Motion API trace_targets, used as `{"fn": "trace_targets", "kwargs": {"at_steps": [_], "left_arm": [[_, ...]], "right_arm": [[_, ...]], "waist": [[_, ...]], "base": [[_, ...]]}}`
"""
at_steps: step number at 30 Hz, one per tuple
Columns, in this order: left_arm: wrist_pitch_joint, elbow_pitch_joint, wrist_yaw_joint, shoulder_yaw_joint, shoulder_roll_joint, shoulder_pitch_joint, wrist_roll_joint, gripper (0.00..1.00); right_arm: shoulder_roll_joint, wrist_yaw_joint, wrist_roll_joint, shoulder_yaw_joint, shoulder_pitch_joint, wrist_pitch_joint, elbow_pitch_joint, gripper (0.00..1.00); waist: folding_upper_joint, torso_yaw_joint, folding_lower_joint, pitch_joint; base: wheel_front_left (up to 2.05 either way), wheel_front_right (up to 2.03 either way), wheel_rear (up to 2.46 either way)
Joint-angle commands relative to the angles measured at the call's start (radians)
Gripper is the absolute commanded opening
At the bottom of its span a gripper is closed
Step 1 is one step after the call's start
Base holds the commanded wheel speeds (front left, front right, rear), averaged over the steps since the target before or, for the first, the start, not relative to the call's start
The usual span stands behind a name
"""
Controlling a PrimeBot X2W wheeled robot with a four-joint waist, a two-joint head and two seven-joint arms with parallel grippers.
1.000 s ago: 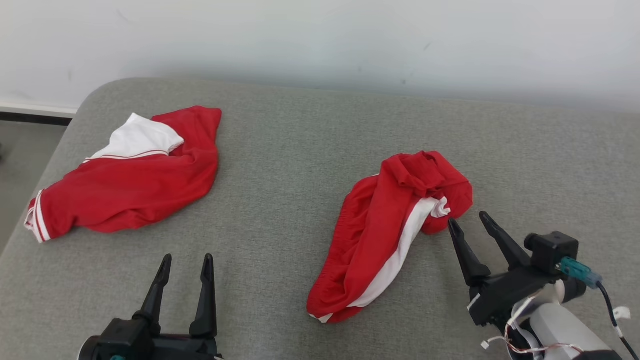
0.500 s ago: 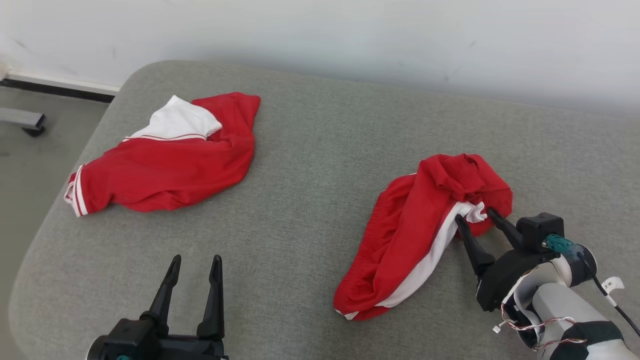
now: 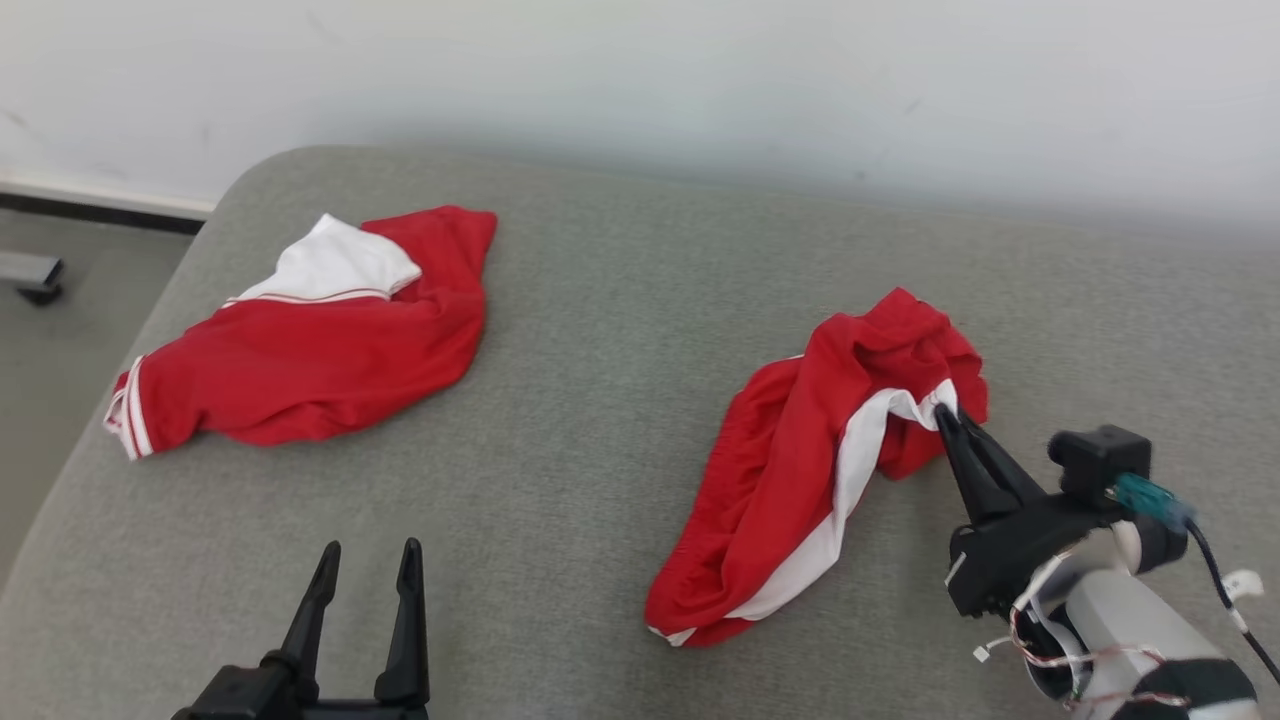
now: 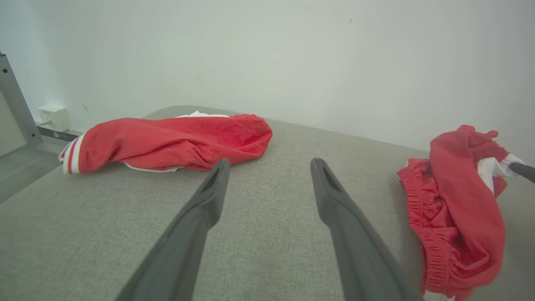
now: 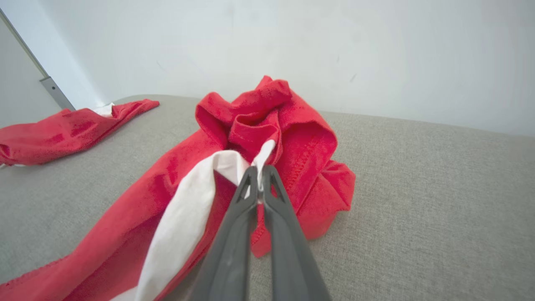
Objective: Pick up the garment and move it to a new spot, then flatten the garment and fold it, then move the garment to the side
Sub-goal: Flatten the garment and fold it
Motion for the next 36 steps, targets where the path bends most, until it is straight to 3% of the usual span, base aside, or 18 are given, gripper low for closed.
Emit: {"fn": "trace_targets", "kwargs": {"at_steps": [1,13,24,25,26,27,36], "left_arm": [[-0.003,-0.002,0.000,0.005,0.000,0.017,-0.006,1.00],[-0.003,-0.006,0.000,0.023,0.000,0.020,0.002,1.00],[-0.003,-0.006,0.000,0.026,0.000,0.029,0.014,1.00],[-0.003,-0.010,0.000,0.028,0.000,0.036,0.017,1.00],[-0.003,-0.013,0.000,0.031,0.000,0.043,0.019,1.00],[-0.003,-0.016,0.000,0.036,0.000,0.051,0.021,1.00],[-0.003,-0.042,0.000,0.052,0.000,0.088,0.054,1.00]], "right_arm": [[-0.010,-0.002,0.014,-0.018,0.039,-0.004,-0.043,0.00],[-0.042,-0.002,0.028,-0.223,0.419,0.026,-0.488,0.00],[0.047,-0.002,-0.010,-0.461,0.672,0.161,-0.640,0.00],[0.059,-0.002,-0.015,-0.471,0.680,0.165,-0.644,0.07],[0.069,-0.002,-0.023,-0.481,0.686,0.164,-0.649,0.39],[0.074,-0.002,-0.040,-0.487,0.689,0.167,-0.648,1.00],[0.118,-0.002,-0.190,-0.485,0.668,0.110,-0.654,1.00]], "waist": [[0.0000,-0.037,0.0000,-0.024],[0.0000,-0.162,0.0000,-0.011],[0.0000,-0.188,0.0000,-0.027],[0.0000,-0.191,0.0000,-0.032],[0.0000,-0.195,0.0000,-0.035],[0.0000,-0.200,0.0000,-0.040],[0.0000,-0.226,0.0000,-0.081]], "base": [[0.00,0.00,0.00],[0.00,0.00,0.00],[0.00,0.00,0.00],[0.00,0.00,0.00],[0.00,0.00,0.00],[0.00,0.00,0.00],[0.00,0.00,0.00]]}}
